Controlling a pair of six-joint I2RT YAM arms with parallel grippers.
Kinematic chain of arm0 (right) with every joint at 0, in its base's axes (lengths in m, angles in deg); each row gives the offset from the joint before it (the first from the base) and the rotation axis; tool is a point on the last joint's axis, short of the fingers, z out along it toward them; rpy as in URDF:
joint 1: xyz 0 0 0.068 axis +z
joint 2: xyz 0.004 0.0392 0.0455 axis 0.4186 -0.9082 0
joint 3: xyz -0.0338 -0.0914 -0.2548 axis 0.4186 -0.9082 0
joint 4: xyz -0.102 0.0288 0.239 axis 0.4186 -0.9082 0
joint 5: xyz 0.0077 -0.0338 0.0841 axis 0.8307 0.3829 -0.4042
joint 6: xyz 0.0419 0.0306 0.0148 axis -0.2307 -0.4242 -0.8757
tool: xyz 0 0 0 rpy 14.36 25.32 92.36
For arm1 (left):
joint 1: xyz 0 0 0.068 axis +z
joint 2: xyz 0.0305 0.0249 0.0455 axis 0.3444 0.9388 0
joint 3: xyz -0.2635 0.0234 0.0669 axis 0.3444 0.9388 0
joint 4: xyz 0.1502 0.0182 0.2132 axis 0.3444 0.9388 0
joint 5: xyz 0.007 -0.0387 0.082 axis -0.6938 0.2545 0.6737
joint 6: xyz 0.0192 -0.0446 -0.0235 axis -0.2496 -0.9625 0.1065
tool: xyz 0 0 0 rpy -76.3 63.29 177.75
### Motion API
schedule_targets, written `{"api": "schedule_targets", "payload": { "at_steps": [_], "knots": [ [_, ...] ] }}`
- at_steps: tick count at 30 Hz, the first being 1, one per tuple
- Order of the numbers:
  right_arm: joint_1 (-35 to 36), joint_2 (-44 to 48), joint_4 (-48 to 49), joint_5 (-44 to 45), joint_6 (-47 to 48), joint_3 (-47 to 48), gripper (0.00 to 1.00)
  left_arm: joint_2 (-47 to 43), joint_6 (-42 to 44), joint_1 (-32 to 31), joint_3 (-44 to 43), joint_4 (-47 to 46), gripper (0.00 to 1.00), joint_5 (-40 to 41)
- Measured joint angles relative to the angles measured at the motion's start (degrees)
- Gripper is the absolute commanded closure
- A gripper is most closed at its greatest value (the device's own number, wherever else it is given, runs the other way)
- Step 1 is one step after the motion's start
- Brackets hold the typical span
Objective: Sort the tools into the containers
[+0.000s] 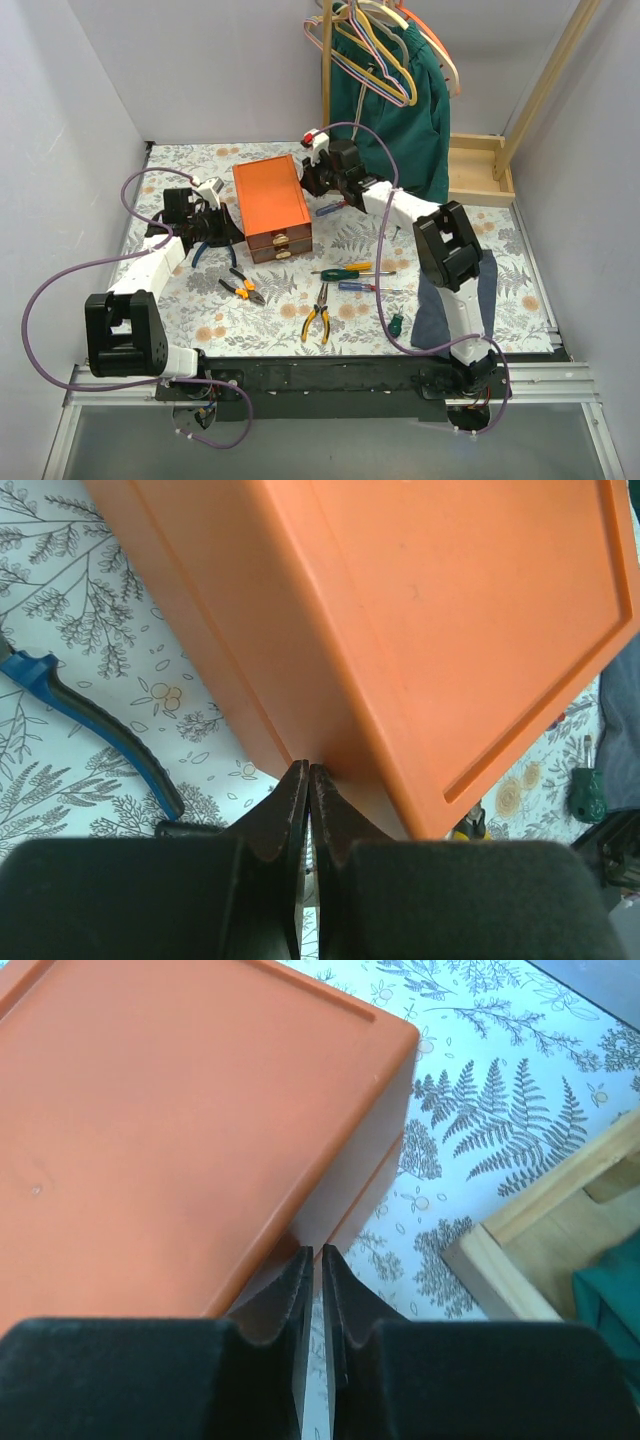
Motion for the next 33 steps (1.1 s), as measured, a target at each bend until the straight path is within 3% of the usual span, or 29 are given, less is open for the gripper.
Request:
{"api": "schedule_targets", "payload": {
  "at_steps": [5,11,15,19,23,27,33],
  "knots": [
    [0.48,-8.04,0.98,0.94,-2.49,12.09,0.80,-0.11,-0.24,-0.22,0.00,0.90,0.99,-1.40],
    [1.09,-8.52,0.96,4.50,-0.90,14.36,0.56,-1.77,-0.24,-1.66,-0.07,3.26,1.00,-1.16],
    [0.11,-0.35,-0.50,4.79,1.88,4.79,0.39,-8.83,0.94,-1.57,-0.15,8.26,1.00,-0.42],
    [-1.53,11.82,-3.54,2.56,8.11,-5.22,0.30,-19.96,3.76,-1.36,-0.72,13.18,1.00,-0.09],
    [-2.99,24.76,-6.78,-4.79,17.40,-13.11,0.26,-27.28,5.16,-1.36,-0.81,12.41,1.00,-0.11],
    [-2.40,31.45,-14.56,-17.46,28.28,-15.76,0.26,-22.64,2.67,-1.36,-3.72,7.89,1.00,1.07],
    [-0.26,30.51,-25.29,-27.74,45.00,-17.92,0.27,-9.68,0.42,0.39,-8.17,-1.01,1.00,0.87]
  ]
}}
